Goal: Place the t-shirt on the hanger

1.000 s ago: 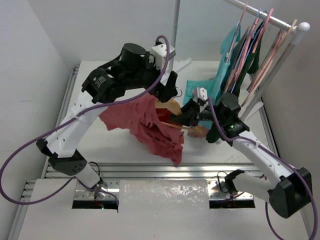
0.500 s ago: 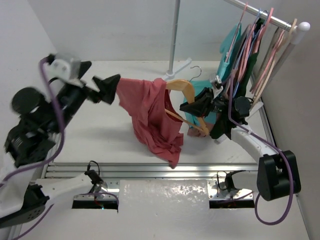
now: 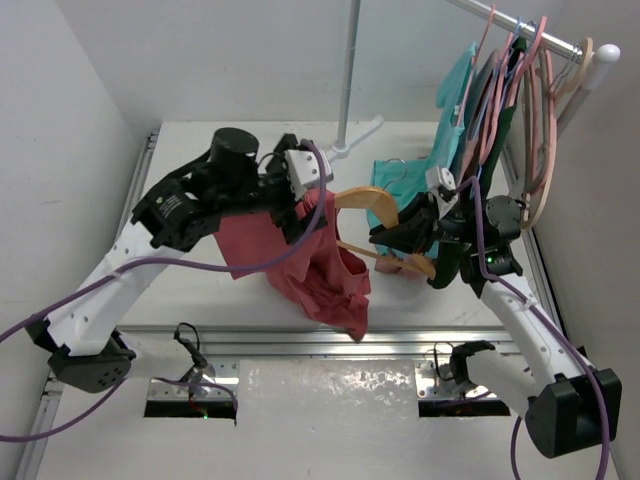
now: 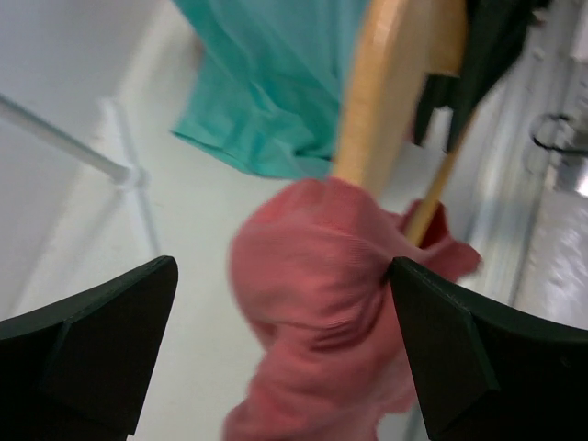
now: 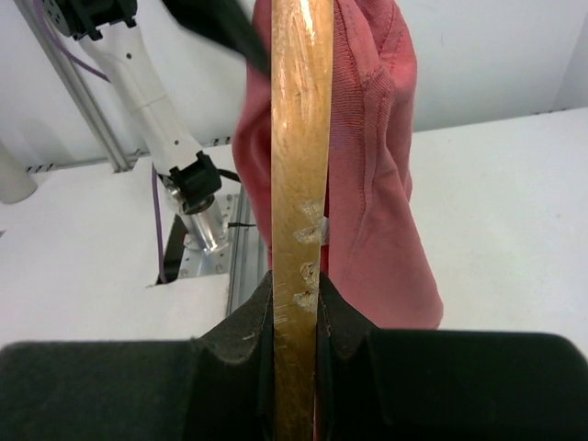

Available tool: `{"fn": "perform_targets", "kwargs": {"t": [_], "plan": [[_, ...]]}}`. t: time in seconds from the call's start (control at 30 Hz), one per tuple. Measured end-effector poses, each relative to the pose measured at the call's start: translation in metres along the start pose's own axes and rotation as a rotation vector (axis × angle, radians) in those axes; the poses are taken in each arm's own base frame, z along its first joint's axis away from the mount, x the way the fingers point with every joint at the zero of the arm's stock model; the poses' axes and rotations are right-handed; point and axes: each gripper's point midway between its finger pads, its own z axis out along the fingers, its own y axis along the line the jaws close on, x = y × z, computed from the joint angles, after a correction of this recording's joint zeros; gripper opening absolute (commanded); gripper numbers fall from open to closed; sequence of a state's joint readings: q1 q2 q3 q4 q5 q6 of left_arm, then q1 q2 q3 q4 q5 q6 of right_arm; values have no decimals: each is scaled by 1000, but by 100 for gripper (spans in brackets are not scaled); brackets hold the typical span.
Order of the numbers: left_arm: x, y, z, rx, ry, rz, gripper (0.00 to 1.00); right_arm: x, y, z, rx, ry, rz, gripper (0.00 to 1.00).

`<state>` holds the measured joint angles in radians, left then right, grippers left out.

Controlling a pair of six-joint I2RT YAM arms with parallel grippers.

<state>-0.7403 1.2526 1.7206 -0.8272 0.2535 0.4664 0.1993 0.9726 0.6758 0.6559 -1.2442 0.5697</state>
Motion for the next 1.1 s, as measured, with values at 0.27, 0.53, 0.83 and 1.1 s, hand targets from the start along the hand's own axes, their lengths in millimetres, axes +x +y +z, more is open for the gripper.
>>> {"fn": "perform_targets", "kwargs": {"t": [0.27,0.53,0.83,1.1], "plan": [[16,-40,-8,199,40,-30,30,-2,-1,0,-10,28,0,0],[8,-55,-26,248,-3,-27,0,-9,14,1,-132,59,-71,0],[13,-55,-19,254,18,-64,22,-7,11,-1,-177,80,-13,0],[10,-61,-15,287,4,-107,0,-13,13,-1,-251,112,-14,0]]}}
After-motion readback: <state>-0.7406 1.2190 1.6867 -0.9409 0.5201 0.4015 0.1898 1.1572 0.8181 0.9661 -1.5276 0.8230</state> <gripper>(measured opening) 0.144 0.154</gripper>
